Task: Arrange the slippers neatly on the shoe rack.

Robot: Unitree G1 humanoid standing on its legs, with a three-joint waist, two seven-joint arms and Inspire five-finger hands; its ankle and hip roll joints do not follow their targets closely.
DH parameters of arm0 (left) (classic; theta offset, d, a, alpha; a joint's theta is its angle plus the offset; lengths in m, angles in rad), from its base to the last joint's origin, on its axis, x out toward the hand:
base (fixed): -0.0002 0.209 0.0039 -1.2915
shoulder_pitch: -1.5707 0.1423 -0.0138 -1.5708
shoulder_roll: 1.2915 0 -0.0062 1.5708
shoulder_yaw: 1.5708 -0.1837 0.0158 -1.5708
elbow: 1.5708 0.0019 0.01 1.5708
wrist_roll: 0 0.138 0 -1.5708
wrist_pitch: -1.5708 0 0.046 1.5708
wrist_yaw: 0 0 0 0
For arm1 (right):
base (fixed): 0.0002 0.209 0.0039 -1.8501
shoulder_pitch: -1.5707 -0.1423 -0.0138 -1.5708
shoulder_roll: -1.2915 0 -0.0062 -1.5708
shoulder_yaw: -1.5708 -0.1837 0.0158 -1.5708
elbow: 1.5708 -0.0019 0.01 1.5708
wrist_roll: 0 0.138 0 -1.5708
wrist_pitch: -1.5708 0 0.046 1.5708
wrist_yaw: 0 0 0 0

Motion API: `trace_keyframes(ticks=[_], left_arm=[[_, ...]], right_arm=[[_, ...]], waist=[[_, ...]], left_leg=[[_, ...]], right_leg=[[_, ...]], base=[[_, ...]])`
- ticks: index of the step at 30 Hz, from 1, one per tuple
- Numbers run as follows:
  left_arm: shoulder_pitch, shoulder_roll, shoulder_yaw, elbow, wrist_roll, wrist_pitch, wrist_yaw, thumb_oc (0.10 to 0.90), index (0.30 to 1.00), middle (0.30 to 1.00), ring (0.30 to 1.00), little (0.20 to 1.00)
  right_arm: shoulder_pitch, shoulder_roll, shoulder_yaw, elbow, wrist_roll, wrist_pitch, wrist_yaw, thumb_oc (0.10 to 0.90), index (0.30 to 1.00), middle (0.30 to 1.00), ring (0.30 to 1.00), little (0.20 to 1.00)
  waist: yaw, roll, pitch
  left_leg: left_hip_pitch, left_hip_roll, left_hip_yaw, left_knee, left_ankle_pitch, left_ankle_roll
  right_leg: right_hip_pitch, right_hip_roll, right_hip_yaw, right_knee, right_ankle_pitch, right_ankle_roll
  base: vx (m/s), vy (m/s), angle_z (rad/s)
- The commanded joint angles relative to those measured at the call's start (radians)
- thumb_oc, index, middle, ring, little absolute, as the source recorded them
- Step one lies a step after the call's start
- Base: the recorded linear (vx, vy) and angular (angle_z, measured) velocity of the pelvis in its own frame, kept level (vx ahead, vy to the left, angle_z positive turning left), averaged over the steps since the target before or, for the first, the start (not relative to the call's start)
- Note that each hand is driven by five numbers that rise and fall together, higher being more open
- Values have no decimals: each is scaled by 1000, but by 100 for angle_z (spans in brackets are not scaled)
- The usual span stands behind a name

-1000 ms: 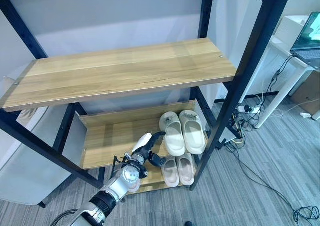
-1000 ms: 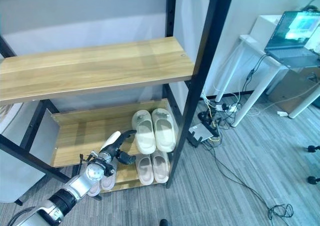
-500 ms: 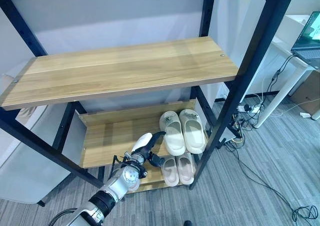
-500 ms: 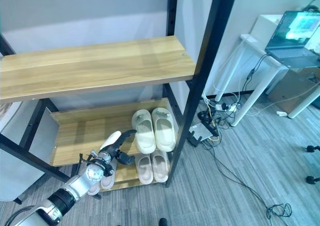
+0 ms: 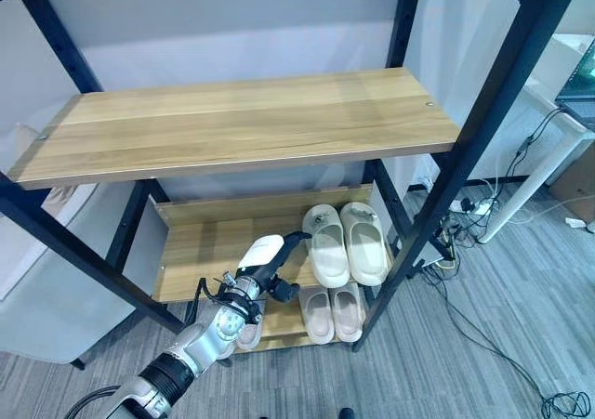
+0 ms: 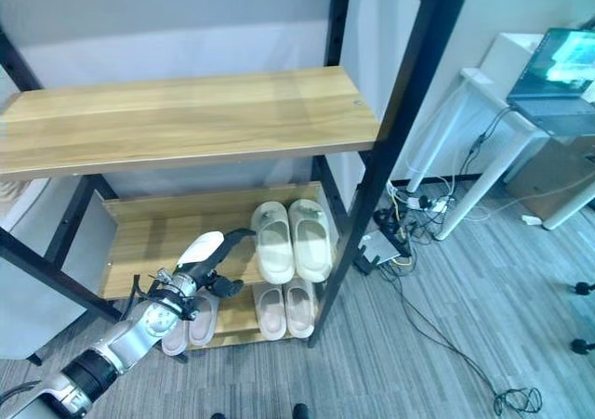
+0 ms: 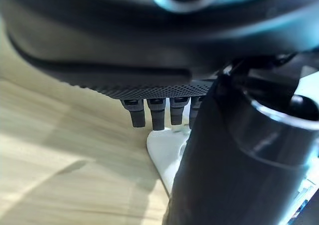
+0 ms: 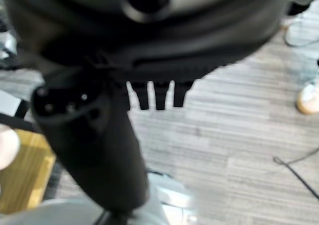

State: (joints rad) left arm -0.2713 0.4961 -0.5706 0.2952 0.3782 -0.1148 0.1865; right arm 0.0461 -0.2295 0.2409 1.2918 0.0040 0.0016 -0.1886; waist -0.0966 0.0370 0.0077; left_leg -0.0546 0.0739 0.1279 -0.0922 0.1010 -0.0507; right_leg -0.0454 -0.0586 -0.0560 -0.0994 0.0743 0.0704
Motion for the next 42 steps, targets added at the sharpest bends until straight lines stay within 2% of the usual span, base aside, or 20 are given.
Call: trace_keyframes(ticks=[1,9,12,13,14,17,26,30,31,32,33,34,35,36,37,38,39,40,41,42], left_arm=[[-43,41,145,-96,-22,-95,37,800,900,900,900,900],[152,59,276,-235,-174,-122,-13,800,900,900,900,900],[283,51,362,-285,-314,-130,-50,800,900,900,900,900],[284,51,362,-286,-314,-130,-50,800,900,900,900,900],[324,35,385,-296,-386,-130,-70,800,900,900,900,900],[445,40,424,-314,-475,-133,-148,800,900,900,900,900],[517,39,413,-247,-520,-112,-204,800,900,900,900,900],[496,2,376,-28,-474,-98,-174,800,900,900,900,900],[485,-16,370,49,-455,-88,-161,800,900,900,900,900],[448,-63,358,213,-426,-70,-134,800,900,900,900,900],[443,-65,356,219,-425,-73,-132,800,900,900,900,900],[401,-105,366,376,-394,-54,-86,800,900,900,900,900],[381,-122,376,465,-379,-45,-67,800,900,900,900,900],[377,-125,374,470,-378,-48,-65,800,900,900,900,900],[360,-135,381,541,-355,-46,-39,800,900,900,900,900],[320,-155,388,697,-308,-28,18,800,900,900,900,900],[317,-157,388,701,-307,-30,19,800,900,900,900,900],[305,-169,394,785,-292,-15,45,800,900,900,900,900],[297,-192,441,920,-311,14,61,800,900,900,900,900],[299,-196,465,958,-323,24,66,800,900,900,900,900]], right_arm=[[5,29,11,35,-17,-11,13,800,900,900,900,900],[4,42,3,26,-38,-2,20,800,900,900,900,900],[-3,35,2,21,-58,2,19,800,900,900,900,900],[-3,35,2,21,-57,2,19,800,900,900,900,900],[-9,33,2,19,-62,3,21,800,900,900,900,900],[0,29,-7,21,-73,1,31,800,900,900,900,900],[-17,26,-7,16,-77,-2,33,800,900,900,900,900],[-30,20,-2,19,-64,-6,32,800,900,900,900,900],[-31,17,-1,18,-61,-7,30,800,900,900,900,900],[-41,8,6,6,-59,-14,17,800,900,900,900,900],[-41,7,5,6,-59,-14,17,800,900,900,900,900],[-83,-33,-17,-72,-6,-44,-20,800,900,900,900,900],[-99,-64,-40,-144,24,-64,-46,800,900,900,900,900],[-98,-66,-41,-147,24,-63,-46,800,900,900,900,900],[-97,-77,-57,-192,39,-81,-66,800,900,900,900,900],[-110,-86,-67,-199,40,-101,-108,800,900,900,900,900],[-111,-86,-68,-199,40,-101,-108,800,900,900,900,900],[-103,-66,-62,-174,57,-106,-102,800,900,900,900,900],[-97,-28,-61,-115,89,-102,-93,800,900,900,900,900],[-96,-19,-64,-98,101,-100,-87,800,900,900,900,900]], waist=[[18,-63,-53],[51,-64,-64],[71,-64,-68],[71,-64,-68],[78,-65,-68],[96,-68,-66],[110,-72,-55],[112,-72,-50],[111,-73,-51],[105,-73,-50],[106,-72,-48],[97,-74,-50],[93,-75,-52],[94,-73,-50],[91,-74,-49],[86,-75,-50],[86,-75,-49],[85,-76,-50],[85,-78,-56],[85,-78,-59]], left_leg=[[42,-10,-45,5,-119,-15],[58,-18,-56,5,-119,-11],[59,-22,-57,5,-114,-8],[59,-22,-57,5,-114,-8],[59,-22,-59,5,-111,-7],[61,-21,-60,5,-108,-6],[66,-23,-72,5,-102,-2],[69,-24,-73,5,-100,-1],[70,-24,-72,5,-100,-1],[75,-24,-70,5,-101,1],[76,-24,-70,5,-102,1],[78,-23,-65,5,-101,2],[78,-23,-61,5,-101,1],[79,-23,-61,5,-101,1],[80,-23,-59,5,-102,1],[79,-23,-55,5,-102,1],[79,-23,-55,5,-102,0],[80,-24,-54,5,-103,0],[84,-23,-54,5,-105,1],[85,-23,-53,5,-105,0]], right_leg=[[-12,-43,-44,12,-38,85],[12,-49,-61,12,-36,85],[14,-53,-65,12,-29,86],[14,-53,-65,12,-29,86],[13,-53,-65,12,-27,85],[17,-53,-67,12,-25,85],[31,-55,-77,12,-22,83],[34,-57,-82,12,-21,82],[34,-57,-81,12,-21,81],[35,-56,-78,12,-20,80],[35,-56,-77,12,-20,80],[32,-55,-71,12,-18,78],[29,-56,-67,12,-17,79],[30,-55,-67,12,-18,79],[29,-55,-66,12,-17,79],[25,-55,-61,12,-16,78],[25,-55,-61,12,-17,78],[24,-55,-59,12,-17,77],[24,-54,-58,12,-20,76],[26,-54,-58,12,-22,76]], base=[[-50,2,2],[-47,15,9],[-60,28,4],[-38,7,2],[-35,8,1],[-49,7,1],[-25,0,4],[-13,0,5],[0,0,0],[0,0,0],[0,0,0],[0,0,0],[0,0,0],[1,0,-3],[-2,2,-13],[-2,2,-18],[-1,3,-22],[19,0,-13],[30,3,-6],[0,0,0]])
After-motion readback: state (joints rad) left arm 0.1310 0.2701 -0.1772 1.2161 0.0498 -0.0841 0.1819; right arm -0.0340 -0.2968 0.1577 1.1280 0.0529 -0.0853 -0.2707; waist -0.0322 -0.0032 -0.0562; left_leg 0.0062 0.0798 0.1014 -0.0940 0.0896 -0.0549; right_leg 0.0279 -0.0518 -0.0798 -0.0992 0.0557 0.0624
